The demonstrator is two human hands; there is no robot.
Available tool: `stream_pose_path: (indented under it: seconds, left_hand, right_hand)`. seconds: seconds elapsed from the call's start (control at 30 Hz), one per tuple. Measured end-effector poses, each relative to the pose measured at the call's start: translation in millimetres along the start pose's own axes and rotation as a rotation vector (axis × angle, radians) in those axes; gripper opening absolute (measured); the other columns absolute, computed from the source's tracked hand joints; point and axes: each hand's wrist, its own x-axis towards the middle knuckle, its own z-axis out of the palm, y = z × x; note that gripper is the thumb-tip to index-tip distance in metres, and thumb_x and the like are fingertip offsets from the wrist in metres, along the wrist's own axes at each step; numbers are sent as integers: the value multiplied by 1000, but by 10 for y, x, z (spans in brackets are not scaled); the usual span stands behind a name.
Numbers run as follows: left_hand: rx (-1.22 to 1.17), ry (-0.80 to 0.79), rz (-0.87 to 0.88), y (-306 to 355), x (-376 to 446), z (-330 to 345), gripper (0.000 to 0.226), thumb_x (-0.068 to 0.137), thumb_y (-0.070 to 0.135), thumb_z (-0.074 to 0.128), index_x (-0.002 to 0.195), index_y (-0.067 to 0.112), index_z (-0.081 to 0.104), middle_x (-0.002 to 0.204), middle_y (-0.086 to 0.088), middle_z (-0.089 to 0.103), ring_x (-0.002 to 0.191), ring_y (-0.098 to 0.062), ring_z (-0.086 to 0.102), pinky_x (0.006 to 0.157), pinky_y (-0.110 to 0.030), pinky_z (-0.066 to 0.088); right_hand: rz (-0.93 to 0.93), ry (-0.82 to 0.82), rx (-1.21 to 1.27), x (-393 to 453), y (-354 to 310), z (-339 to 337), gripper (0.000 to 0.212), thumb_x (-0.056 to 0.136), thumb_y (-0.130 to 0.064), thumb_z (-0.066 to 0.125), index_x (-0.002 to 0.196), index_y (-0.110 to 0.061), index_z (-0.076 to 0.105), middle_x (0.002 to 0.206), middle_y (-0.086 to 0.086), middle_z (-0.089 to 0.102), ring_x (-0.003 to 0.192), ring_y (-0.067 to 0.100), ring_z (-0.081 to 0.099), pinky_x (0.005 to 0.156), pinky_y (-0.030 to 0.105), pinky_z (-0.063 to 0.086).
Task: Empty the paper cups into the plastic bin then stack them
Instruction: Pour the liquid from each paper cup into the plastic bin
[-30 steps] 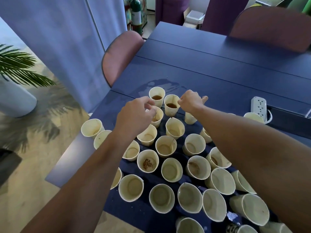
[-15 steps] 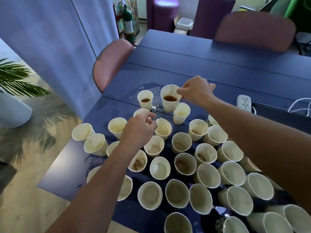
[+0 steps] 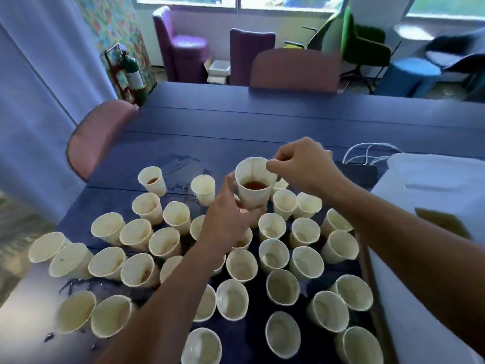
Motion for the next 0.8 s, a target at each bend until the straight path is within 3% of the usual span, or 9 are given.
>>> stream_pose_path:
  seconds: [0.1,0.17,0.27,0.33,0.43,0.5,0.57,0.63,0.8]
  left_hand:
    - [4,-34,46,267,-98,263,62,77,38,85,116,40,37,90,21,61,84,-3,63,77,-29,51]
    - [22,-48,95,425,-155,413,62,75,41,86,116,40,39,89,22,61,86,-6,65,81,-32,53]
    - [-26,-64,147,629,-245,596,62,73,39,88,114,39,43,86,25,62,82,5,64,73,-25,53]
    - [-66,-89,163,764,-310,706,61,72,38,89,115,37,46,94,21,65,82,3,65,74,-28,56]
    - [-115,-140,198,956,-395,859,60,72,36,89,116,38,47,105,17,66,82,2,67,75,-26,56]
    - [-120,-158,223,1068,-441,970,59,72,36,88,115,37,46,107,15,66,84,-2,68,78,-32,58]
    - [-99,-174,251,1146,-479,1078,59,73,34,87,114,37,45,108,15,66,90,-8,69,81,-36,57]
    - [-70,-200,285,1225,-520,1211,59,74,27,85,115,38,44,109,15,66,95,-12,68,80,-34,54]
    - [-49,-253,391,1394,-634,1554,54,73,17,81,109,34,44,111,3,63,98,-18,61,72,-19,40]
  right_hand:
    - [32,19,32,-208,242,-287,24,85,-35,65,68,-21,72,61,-13,66,69,8,61,96,54,47]
    - [48,49,41,-337,385,-479,22,85,-34,65,68,-21,72,62,-11,67,69,9,60,92,53,50]
    - [35,65,95,-567,592,-722,20,90,-30,65,72,-23,70,67,-9,68,63,6,60,67,29,50]
    - [24,107,196,-734,747,-853,24,95,-37,63,77,-22,71,68,-10,69,63,2,61,59,15,45]
    - [-10,108,472,-980,977,-989,33,98,-53,51,96,-26,71,86,-15,72,83,-2,66,70,11,46]
    - [-35,38,622,-1148,1134,-1015,37,95,-60,51,117,-33,64,110,-18,70,105,0,64,82,18,49]
    - [-62,36,633,-1295,1268,-974,60,80,-62,66,131,-33,53,127,-17,64,121,5,58,94,31,50]
    - [-28,114,573,-1423,1370,-920,74,71,-54,80,136,-35,47,129,-20,61,123,5,56,97,38,49]
    - [53,335,666,-1584,1533,-840,72,66,-20,92,126,-26,53,114,-11,67,107,7,64,90,26,52]
